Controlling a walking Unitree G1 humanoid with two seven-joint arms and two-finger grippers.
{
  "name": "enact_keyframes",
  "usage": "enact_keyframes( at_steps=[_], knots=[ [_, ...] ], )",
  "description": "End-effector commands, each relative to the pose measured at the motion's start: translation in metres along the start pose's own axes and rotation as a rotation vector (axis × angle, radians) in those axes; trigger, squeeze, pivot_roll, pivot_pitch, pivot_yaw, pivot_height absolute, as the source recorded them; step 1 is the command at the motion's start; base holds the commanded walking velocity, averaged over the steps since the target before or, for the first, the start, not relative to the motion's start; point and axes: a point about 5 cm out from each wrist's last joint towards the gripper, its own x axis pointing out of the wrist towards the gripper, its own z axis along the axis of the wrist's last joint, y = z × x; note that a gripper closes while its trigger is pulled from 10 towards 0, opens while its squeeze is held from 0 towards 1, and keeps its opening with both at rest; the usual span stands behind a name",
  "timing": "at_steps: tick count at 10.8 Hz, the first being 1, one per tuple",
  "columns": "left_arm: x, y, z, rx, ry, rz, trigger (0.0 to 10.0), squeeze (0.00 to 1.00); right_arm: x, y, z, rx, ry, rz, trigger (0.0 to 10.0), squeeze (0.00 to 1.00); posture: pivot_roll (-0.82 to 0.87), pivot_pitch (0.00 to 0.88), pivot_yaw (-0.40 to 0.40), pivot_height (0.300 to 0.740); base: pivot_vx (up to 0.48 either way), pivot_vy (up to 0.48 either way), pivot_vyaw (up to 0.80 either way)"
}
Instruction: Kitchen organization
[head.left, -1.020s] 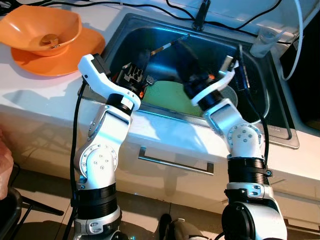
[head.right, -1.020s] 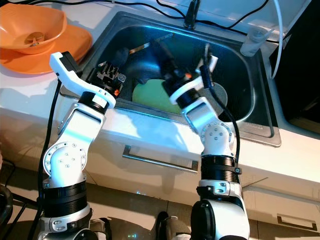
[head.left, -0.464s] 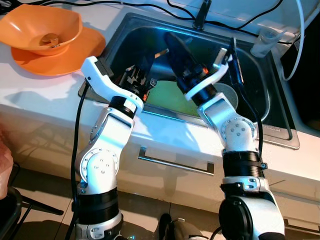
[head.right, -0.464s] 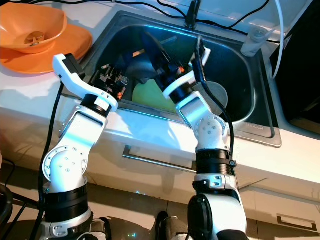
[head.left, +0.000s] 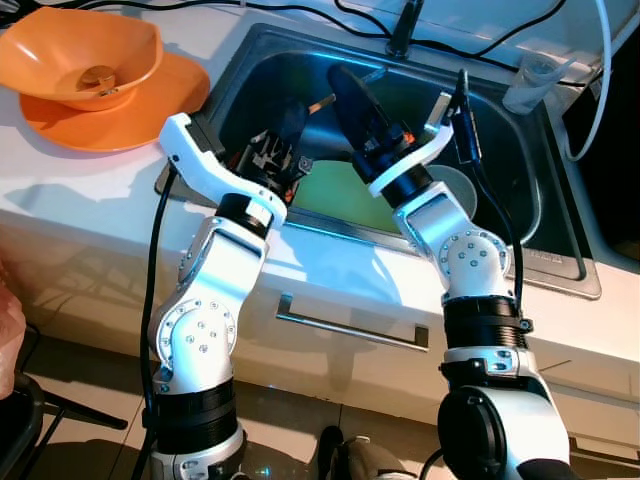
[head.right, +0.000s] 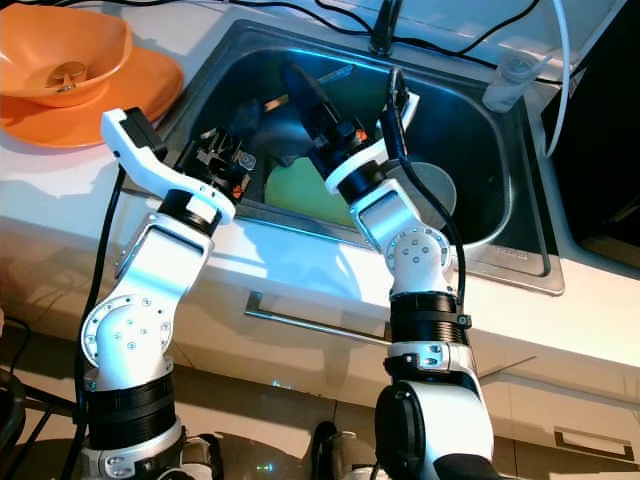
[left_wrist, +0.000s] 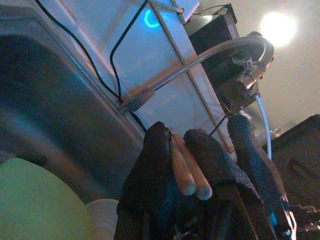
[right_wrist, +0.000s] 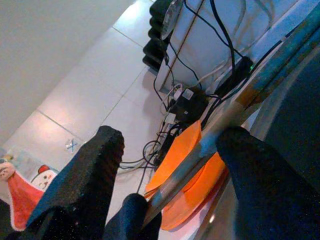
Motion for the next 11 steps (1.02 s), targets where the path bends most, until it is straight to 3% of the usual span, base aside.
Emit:
enact_keyframes(
  at_steps=[1, 11],
  knots=[
    [-0.002, -0.005, -0.009, -0.023, 0.039, -0.005, 0.0, 0.00, 0.003, 0.004, 0.011, -0.036, -0.037, 0.018, 0.0, 0.00, 0.05, 0.222, -0.159, 0.740, 0.000, 0.000, 0.00],
    [-0.010, -0.018, -0.024, -0.094, 0.130, -0.095, 0.0, 0.00, 0.002, -0.009, 0.011, -0.040, -0.049, -0.058, 0.0, 0.00, 0.05, 0.222, -0.160, 0.740, 0.000, 0.000, 0.00]
  ],
)
